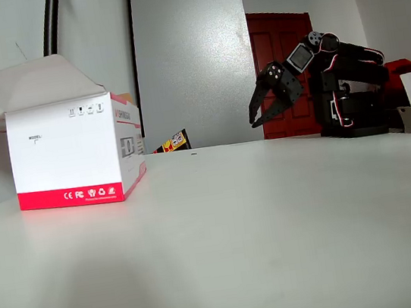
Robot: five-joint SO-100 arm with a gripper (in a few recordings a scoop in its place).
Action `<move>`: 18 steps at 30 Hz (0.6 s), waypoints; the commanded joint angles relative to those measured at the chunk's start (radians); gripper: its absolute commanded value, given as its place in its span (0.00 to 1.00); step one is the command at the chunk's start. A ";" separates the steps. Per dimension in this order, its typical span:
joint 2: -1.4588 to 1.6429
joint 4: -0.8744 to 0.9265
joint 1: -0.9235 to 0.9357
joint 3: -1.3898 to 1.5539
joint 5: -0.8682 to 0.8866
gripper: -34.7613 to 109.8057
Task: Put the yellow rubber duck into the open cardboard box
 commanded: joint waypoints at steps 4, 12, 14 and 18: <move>-0.008 -0.018 -0.002 0.028 0.014 0.24; -0.005 -0.015 0.005 0.028 0.028 0.24; 0.002 -0.012 0.020 0.029 0.040 0.24; 0.014 -0.009 0.055 0.032 0.063 0.24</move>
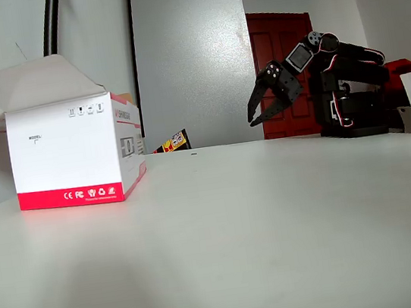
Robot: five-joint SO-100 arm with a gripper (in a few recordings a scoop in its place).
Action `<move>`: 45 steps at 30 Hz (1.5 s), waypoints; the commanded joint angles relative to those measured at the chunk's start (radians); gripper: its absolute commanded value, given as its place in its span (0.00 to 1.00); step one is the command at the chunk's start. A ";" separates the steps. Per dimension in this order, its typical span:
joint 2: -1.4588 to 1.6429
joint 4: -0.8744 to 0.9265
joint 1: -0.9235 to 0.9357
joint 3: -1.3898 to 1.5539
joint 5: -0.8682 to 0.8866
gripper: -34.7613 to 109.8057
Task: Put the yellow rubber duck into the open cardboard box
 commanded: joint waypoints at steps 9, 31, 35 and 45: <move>0.006 -0.005 0.005 0.017 0.009 0.24; 0.000 -0.014 -0.009 0.017 0.017 0.24; 0.000 -0.014 -0.009 0.017 0.017 0.24; 0.000 -0.014 -0.009 0.017 0.017 0.24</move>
